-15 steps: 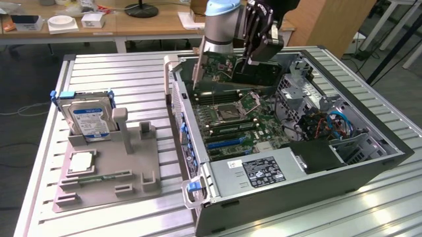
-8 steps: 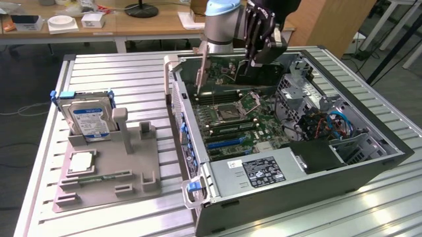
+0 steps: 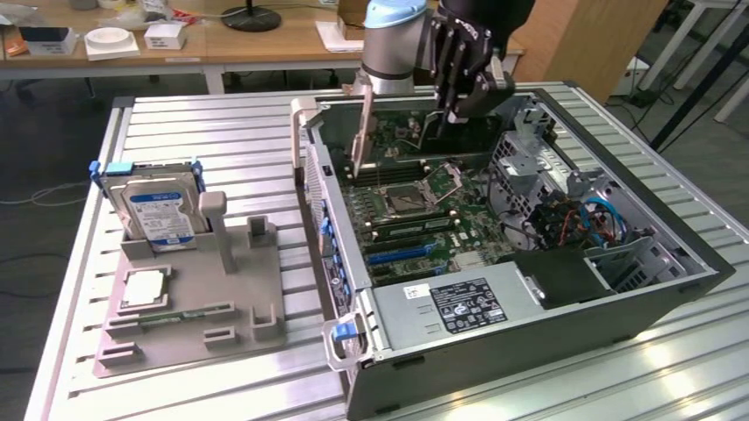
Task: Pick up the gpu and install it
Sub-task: 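Insert the gpu into the slot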
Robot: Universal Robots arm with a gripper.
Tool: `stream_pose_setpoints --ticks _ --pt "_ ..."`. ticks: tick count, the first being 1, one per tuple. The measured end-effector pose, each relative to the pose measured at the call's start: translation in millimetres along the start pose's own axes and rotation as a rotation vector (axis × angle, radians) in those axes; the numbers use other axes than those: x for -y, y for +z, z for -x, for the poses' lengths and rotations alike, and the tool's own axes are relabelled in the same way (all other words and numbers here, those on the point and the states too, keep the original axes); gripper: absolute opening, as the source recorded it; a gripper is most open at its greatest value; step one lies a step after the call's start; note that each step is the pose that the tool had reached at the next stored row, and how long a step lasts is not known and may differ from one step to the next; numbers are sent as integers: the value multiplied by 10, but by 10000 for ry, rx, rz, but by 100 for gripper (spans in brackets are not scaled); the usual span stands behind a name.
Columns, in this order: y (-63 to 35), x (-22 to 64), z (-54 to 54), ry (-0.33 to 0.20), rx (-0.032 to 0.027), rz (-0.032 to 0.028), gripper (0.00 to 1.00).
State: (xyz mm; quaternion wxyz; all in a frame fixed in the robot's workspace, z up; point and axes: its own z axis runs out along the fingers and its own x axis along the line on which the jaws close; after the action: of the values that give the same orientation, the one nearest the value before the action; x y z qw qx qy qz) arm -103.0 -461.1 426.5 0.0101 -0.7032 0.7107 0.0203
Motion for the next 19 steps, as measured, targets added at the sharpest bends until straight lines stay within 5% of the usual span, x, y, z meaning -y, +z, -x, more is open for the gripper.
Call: stream_pose_setpoints --ticks 3,7,19 --pt "7 0 0 -293 -3 -117 26" --pt "12 0 -1 -317 -2 -122 26" --pt "231 69 54 114 -2 -135 26"
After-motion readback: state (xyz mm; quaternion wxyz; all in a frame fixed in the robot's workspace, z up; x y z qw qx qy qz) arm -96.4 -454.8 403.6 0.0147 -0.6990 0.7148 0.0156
